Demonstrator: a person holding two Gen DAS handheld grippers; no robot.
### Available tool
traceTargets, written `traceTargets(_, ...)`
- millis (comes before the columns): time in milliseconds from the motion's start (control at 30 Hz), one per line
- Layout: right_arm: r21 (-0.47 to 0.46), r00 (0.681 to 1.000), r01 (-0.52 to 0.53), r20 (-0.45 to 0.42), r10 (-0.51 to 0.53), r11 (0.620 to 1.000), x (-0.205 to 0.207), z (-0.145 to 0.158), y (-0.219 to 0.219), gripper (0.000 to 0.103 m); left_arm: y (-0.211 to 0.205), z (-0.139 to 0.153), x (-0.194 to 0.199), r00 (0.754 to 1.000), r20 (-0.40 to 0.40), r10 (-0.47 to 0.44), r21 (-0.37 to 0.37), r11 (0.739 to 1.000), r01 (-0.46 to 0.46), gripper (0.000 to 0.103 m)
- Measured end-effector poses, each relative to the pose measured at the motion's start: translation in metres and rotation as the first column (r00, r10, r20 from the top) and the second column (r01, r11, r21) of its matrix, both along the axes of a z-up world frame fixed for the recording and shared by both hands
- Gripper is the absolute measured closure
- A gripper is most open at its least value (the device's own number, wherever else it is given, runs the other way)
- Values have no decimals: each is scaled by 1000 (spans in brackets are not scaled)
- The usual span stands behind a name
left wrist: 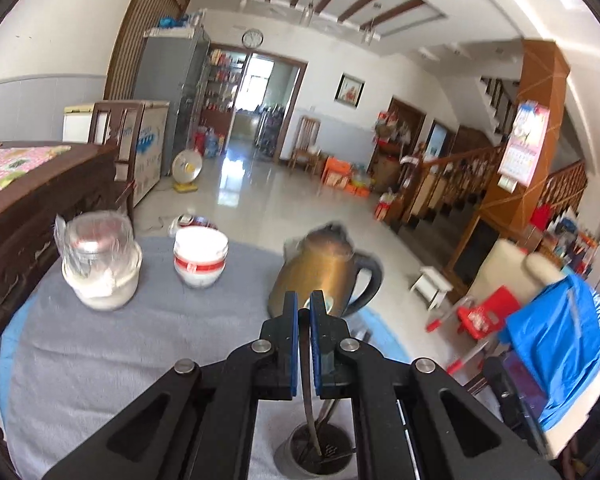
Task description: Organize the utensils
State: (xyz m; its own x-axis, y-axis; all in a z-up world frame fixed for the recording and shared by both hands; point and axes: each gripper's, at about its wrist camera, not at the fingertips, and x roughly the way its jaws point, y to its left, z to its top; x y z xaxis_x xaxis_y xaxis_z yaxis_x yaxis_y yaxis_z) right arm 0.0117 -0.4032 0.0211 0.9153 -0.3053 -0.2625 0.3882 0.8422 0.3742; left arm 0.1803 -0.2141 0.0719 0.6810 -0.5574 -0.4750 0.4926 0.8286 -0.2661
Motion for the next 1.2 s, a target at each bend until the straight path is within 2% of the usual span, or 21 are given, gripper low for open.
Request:
traceTargets(133, 40, 998, -34, -45, 36, 999, 1, -15, -5, 94, -5, -21, 4, 998, -50, -25, 50, 998, 27, 97)
traceTargets(200, 100, 997, -62, -48, 67, 993, -2, -22, -11, 92, -4, -27, 5, 996, -79, -50, 66, 996, 55, 96)
traceTargets(267, 152, 995, -77, -49, 85, 985, -6, -28, -16, 91, 1, -29, 3, 993, -94, -72, 75, 994, 79, 85)
traceTargets(333, 180, 994, -85, -46, 95, 980, -12, -30, -20, 88, 7, -29, -4, 994, -81, -78, 88, 992, 85, 56)
traceTargets(367, 190, 995, -87, -39, 96, 978, -17, -31, -21, 85, 16, -27, -8, 995, -64, -74, 90, 993, 80, 53)
traceTargets(433, 205, 996, -84, -16, 89, 975, -32, -31, -21, 78, 30, -25, -12, 996, -50, -70, 87, 993, 74, 52)
traceTargets(467, 209, 996, -80, -8, 84, 975, -39, -31, -22, 70, 39, -25, -14, 997, -52, -65, 86, 994, 69, 52)
traceTargets(567, 241, 996, -74, 61, 61, 968, -68, -34, -21, 39, 73, -33, -19, 996, -81, -35, 69, 997, 40, 51)
traceTargets(633, 233, 995, -69, 81, 52, 970, -80, -31, -16, 39, 97, -43, -23, 995, -102, 10, 86, 996, -1, 51)
traceTargets(733, 203, 995, -98, 50, 90, 974, -88, -35, 1, 43, 133, -71, -30, 987, -141, 81, 153, 987, -59, 51)
traceTargets(800, 196, 992, -130, 18, 129, 972, -83, -40, 12, 54, 153, -93, -33, 974, -187, 124, 191, 978, -88, 51)
traceTargets(900, 214, 978, -183, -54, 199, 959, -72, -58, 30, 64, 176, -125, -34, 947, -277, 160, 220, 970, -100, 51)
traceTargets(1000, 263, 958, -220, -124, 259, 939, -56, -84, 47, 64, 193, -153, -37, 922, -338, 190, 241, 964, -110, 51)
traceTargets(1200, 307, 909, -274, -225, 350, 911, -33, -124, 75, 64, 200, -199, -43, 882, -437, 178, 276, 960, -56, 51)
